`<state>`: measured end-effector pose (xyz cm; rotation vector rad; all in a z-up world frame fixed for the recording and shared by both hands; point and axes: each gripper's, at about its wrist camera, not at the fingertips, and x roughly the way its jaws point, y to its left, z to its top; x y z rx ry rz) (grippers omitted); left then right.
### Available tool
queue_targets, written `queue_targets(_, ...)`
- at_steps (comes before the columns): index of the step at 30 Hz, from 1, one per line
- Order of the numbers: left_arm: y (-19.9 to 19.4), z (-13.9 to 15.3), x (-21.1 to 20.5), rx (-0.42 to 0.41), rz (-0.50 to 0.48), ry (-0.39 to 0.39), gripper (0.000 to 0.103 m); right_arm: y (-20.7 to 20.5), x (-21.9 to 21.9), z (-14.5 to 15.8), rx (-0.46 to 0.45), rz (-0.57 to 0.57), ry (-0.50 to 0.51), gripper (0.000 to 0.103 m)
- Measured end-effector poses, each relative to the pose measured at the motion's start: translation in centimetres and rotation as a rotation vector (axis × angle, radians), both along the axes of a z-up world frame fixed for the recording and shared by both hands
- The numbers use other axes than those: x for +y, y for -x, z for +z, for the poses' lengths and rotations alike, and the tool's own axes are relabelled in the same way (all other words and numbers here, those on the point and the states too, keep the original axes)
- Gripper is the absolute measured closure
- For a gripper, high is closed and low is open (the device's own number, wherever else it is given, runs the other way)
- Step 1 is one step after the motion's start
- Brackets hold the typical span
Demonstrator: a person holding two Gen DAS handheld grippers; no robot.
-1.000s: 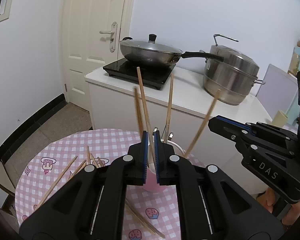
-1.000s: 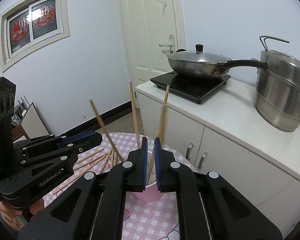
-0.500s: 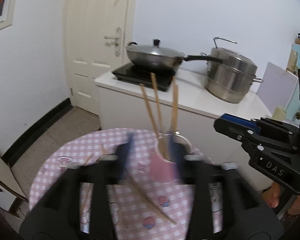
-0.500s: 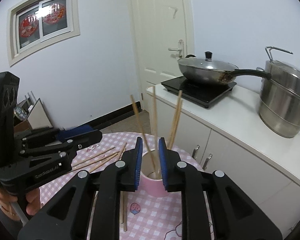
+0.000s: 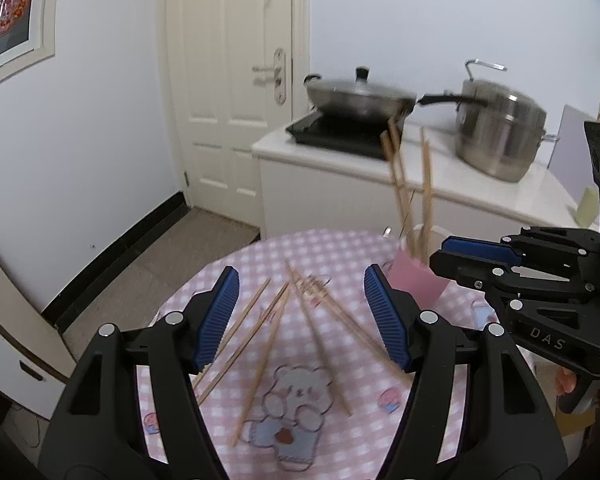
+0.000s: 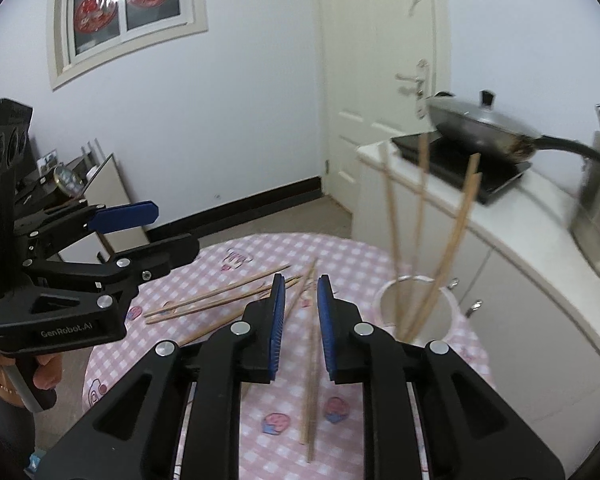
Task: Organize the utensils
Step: 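Withdraw both open tools from the cup toward the remaining chopsticks, then close the left tool on a chopstick while the right tool grasps another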
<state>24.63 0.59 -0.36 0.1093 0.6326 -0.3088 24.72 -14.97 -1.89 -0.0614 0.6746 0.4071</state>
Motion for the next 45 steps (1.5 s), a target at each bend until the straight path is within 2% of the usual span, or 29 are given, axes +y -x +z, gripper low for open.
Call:
queue_targets(4,-1.4,-2.3,1.5,0.067,0.012,-0.032,0.038,-1.1,1.9,-1.7,0.036,0.024,0.014,0.088)
queue_targets(10,-4.0,-5.9,3.7,0.182,0.031,-0.025,0.038,-3.0,4.1,-4.4,0.102,0.044,0.042,0.088)
queue_targets(14,-6.4,-8.4,4.0,0.259,0.036,-0.049,0.038,-4.9,5.3,-6.2,0.145,0.034,0.078,0.088)
queue_targets(21,-9.9,-11.5,4.2,0.335,0.057,-0.072,0.039,-8.5,6.1,-9.1,0.211,-0.004,0.181,0.088)
queue_targets(23,-11.0,-12.2,4.1,0.355,0.062,-0.079,0.049,-9.4,6.2,-9.8,0.229,-0.013,0.215,0.088)
queue_targets(25,-12.1,-13.1,4.0,0.384,0.060,-0.082,0.055,-10.3,6.2,-10.2,0.238,-0.024,0.246,0.088)
queue_targets(29,-13.6,-14.5,3.5,0.407,0.060,-0.111,0.067,-11.6,6.3,-10.9,0.249,-0.046,0.309,0.088)
queue_targets(33,-14.4,-15.2,3.0,0.415,0.056,-0.124,0.067,-13.1,6.5,-12.0,0.279,-0.064,0.389,0.088)
queue_targets(45,-15.9,-16.1,2.7,0.431,0.065,-0.146,0.069,-14.7,7.0,-13.6,0.340,-0.076,0.441,0.088)
